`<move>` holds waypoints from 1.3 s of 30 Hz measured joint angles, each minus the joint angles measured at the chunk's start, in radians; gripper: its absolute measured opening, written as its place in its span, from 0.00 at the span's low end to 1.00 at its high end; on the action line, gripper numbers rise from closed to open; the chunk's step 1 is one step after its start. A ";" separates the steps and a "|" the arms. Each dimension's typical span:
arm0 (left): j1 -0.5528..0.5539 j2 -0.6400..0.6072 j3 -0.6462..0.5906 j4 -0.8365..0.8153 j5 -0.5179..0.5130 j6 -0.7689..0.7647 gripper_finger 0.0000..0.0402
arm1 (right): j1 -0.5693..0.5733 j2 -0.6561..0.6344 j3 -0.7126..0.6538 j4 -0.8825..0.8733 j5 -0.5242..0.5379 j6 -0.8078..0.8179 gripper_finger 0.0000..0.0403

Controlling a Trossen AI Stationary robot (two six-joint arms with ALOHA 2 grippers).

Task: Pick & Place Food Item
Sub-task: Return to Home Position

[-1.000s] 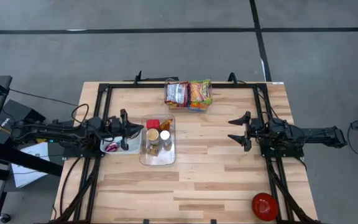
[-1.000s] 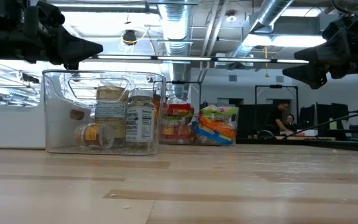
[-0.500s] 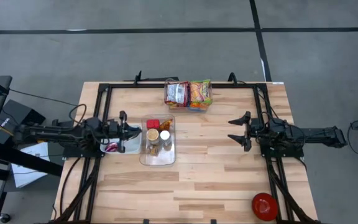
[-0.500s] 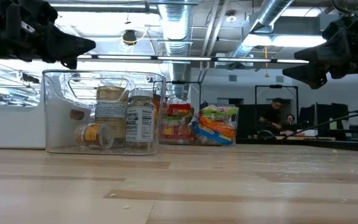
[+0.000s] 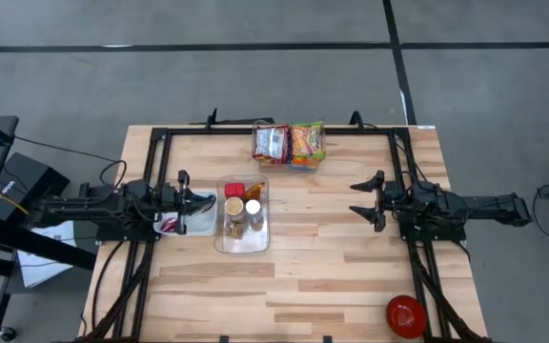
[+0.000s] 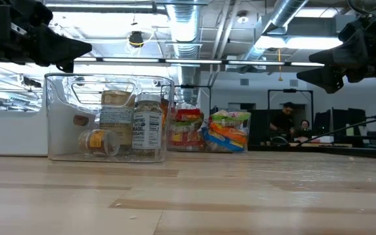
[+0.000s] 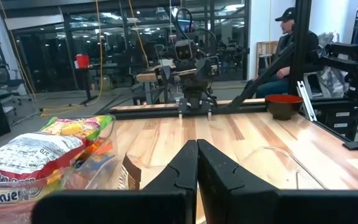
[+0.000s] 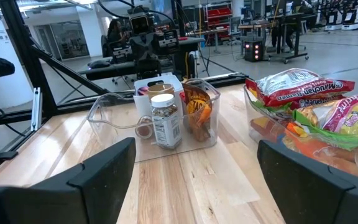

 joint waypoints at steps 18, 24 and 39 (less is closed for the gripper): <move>0.000 -0.144 0.000 -0.169 -0.001 -0.011 0.00 | 0.000 0.001 0.000 0.000 0.000 0.000 0.82; 0.000 -0.134 0.000 -0.177 -0.005 -0.015 0.00 | 0.000 0.001 0.000 0.000 0.000 0.000 0.82; 0.000 -0.020 0.000 -0.108 0.000 -0.032 0.00 | 0.000 0.001 0.000 -0.001 0.000 0.000 0.82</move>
